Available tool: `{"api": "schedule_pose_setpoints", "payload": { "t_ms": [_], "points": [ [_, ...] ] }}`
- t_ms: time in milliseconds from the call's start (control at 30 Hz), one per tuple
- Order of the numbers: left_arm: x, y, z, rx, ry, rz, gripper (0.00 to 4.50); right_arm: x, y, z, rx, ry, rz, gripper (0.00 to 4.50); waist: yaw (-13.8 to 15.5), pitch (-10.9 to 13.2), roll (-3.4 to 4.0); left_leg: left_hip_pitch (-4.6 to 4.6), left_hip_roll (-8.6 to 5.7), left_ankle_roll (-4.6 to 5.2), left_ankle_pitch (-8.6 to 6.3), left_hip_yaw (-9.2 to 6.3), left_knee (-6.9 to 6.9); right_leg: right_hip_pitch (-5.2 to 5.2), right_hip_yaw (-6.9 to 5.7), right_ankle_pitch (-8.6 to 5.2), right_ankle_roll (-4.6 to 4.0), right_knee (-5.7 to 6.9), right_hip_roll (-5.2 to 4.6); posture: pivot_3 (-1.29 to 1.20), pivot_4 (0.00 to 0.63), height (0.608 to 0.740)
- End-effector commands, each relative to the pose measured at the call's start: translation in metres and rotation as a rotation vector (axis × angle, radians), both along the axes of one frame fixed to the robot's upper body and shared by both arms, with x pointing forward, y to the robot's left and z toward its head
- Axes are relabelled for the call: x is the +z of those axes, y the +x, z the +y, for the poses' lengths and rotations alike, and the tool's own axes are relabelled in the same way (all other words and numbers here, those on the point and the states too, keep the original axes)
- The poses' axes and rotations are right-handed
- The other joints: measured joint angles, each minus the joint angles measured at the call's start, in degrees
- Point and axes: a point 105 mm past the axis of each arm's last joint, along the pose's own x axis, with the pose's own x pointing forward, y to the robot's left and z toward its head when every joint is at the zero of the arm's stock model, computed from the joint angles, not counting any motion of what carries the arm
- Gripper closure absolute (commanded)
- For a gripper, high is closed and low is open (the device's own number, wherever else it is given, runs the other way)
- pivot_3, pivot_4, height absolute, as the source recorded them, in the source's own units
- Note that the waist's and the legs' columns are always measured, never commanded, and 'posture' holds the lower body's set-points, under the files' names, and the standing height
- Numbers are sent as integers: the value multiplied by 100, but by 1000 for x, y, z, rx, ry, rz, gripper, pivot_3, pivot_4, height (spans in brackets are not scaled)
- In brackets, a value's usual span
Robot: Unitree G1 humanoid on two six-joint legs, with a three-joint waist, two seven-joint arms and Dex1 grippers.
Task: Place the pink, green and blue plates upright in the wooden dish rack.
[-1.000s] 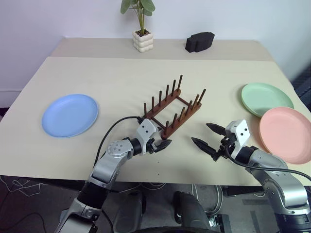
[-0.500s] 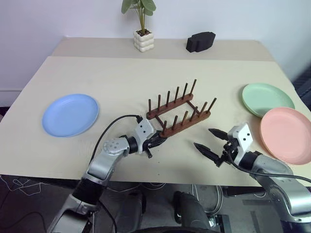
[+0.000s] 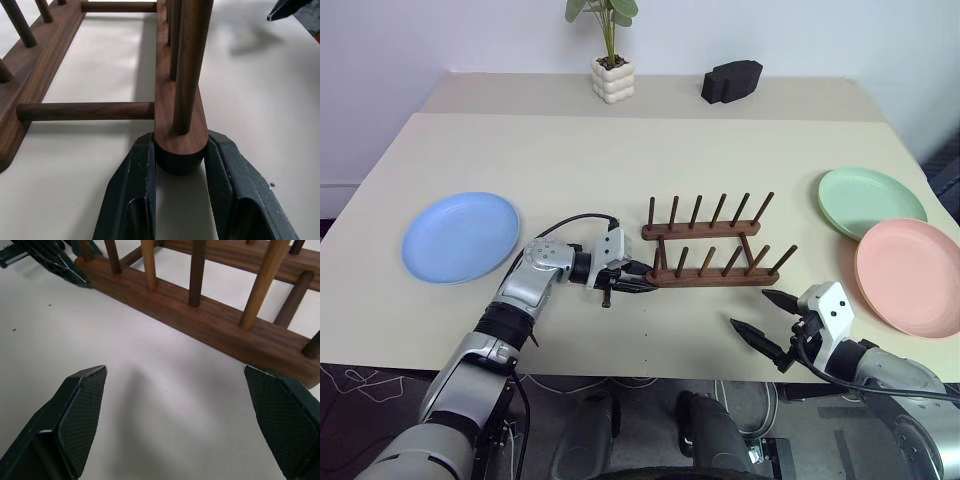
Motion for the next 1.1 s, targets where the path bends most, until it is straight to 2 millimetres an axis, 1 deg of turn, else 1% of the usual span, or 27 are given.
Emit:
{"api": "schedule_pose_setpoints", "payload": {
  "t_ms": [33, 100, 167, 200, 233, 333, 367, 433, 533, 567, 600, 633, 667, 700, 733, 767, 800, 833, 867, 1000, 1033, 1100],
  "points": [
    [1, 2, -5, -29, 3, -24, 3718, 12, -1, 1, -2, -11, -59, 0, -6, 0, 0, 0, 0, 0, 0, 0, 4, 1, 0, 0, 0, 0, 0, 0, 150, 740],
    [1, 3, -4, -27, -5, -10, 3718, 12, -2, 0, -3, -12, -59, 0, -11, 0, -1, 0, 3, 0, 0, 1, 10, 4, 0, 1, 1, 0, 0, 0, 150, 740],
    [0, 5, 1, 2, -10, 17, 2684, 13, -1, -1, -2, -18, -60, 0, -16, 0, -1, 0, 4, 0, 0, 2, 10, 4, 1, 1, 1, 1, 0, 0, 150, 740],
    [0, 6, 3, 13, -11, 20, 2373, 13, 0, -2, -1, -21, -60, 0, -16, 0, -1, 0, 4, 0, 0, 1, 10, 4, 1, 1, 2, 2, 0, 0, 150, 740],
    [0, 8, 7, 41, -8, 14, 1931, 13, 0, -3, 2, -26, -59, 0, -17, -1, -1, 0, 4, 0, 0, 1, 9, 4, 1, 1, 2, 3, 1, 0, 150, 740],
    [-1, 10, 16, 94, 2, -8, 372, 13, 2, -4, 5, -35, -62, 0, -34, -1, -1, 2, 5, 0, 0, 0, 10, 4, 1, 2, 2, 7, 4, 0, 150, 740],
    [0, 10, 21, 117, -3, -9, 29, 14, 4, -5, 5, -37, -65, 0, -45, -1, 0, 4, 7, 0, 0, 1, 10, 4, 2, 3, 1, 8, 7, 0, 150, 740],
    [2, 8, 32, 172, -16, -4, 29, 17, 7, -8, -4, -34, -76, 0, -98, -1, 0, 6, 14, 0, 0, 1, 8, 4, 4, 4, -1, 10, 12, 0, 150, 740],
    [5, 2, 46, 237, -31, 14, 0, 15, 10, -12, -21, -42, -64, 785, -167, -2, 1, 7, 24, 0, 0, -7, 7, 3, 4, 4, -3, 13, 17, 0, 150, 740],
    [7, -1, 50, 257, -39, 25, 589, 15, 9, -13, -20, -41, -61, 1273, -167, -2, 1, 7, 24, 0, 0, -8, 7, 3, 4, 4, -3, 14, 19, 0, 150, 740],
    [8, -5, 54, 268, -46, 31, 937, 14, 9, -13, -19, -39, -56, 1881, -176, -2, 1, 8, 25, 0, 0, -9, 6, 3, 4, 4, -3, 15, 20, 0, 150, 740],
    [9, -12, 58, 272, -50, 42, 1316, 12, 9, -14, -20, -45, -50, 2258, -186, -2, 1, 8, 27, 0, 0, -9, 4, 2, 5, 4, -4, 15, 21, 0, 150, 740],
    [10, -20, 60, 267, -50, 58, 1800, 10, 9, -15, -21, -51, -43, 2773, -187, -3, 2, 10, 30, 0, 0, -10, 2, 2, 8, 4, -4, 15, 22, 0, 150, 740],
    [9, -29, 61, 255, -51, 84, 2385, 8, 9, -16, -25, -59, -36, 3318, -186, -2, 2, 11, 31, 0, 0, -11, 0, 2, 8, 4, -4, 15, 22, 0, 150, 740],
    [10, -36, 60, 240, -56, 108, 2805, 6, 10, -17, -27, -69, -30, 3782, -176, -3, 3, 11, 32, 0, 0, -12, -1, 2, 8, 4, -5, 15, 22, 0, 150, 740],
    [10, -41, 58, 229, -60, 123, 3370, 4, 11, -18, -29, -77, -28, 4353, -172, -3, 3, 11, 32, 0, 0, -12, 0, 2, 8, 3, -5, 15, 22, 0, 150, 740],
    [10, -44, 55, 221, -59, 131, 3806, 3, 12, -18, -30, -87, -28, 4500, -150, -3, 3, 11, 32, 0, 0, -11, 1, 2, 9, 4, -6, 14, 22, 0, 150, 740],
    [8, -47, 51, 207, -51, 140, 4356, 1, 14, -20, -38, -106, -31, 4500, -139, -2, 2, 10, 31, 0, 0, -10, 6, 3, 9, 4, -7, 14, 21, 0, 150, 740],
    [5, -51, 46, 191, -38, 142, 4435, -1, 17, -23, -52, -129, -32, 4500, -138, -3, 2, 7, 30, 0, 0, -10, 12, 4, 8, 3, -7, 14, 21, 0, 150, 740],
    [-1, -60, 23, 135, -15, 150, 4435, -6, 23, -25, -63, -160, -25, 4500, -156, -3, 2, 6, 29, -1, 0, -1, 16, 6, 11, 5, -9, 12, 21, 0, 150, 740],
    [-4, -59, 15, 136, -9, 137, 4435, -7, 25, -26, -68, -175, -23, 4500, -158, -3, 2, 6, 28, -1, 0, 1, 16, 5, 12, 5, -9, 13, 21, 0, 150, 740],
    [-8, -58, 3, 139, -6, 127, 4435, -10, 28, -28, -79, -202, -23, 4500, -157, -3, 2, 7, 24, -1, 0, 2, 15, 5, 12, 6, -9, 14, 22, 0, 150, 740]
  ]
}}
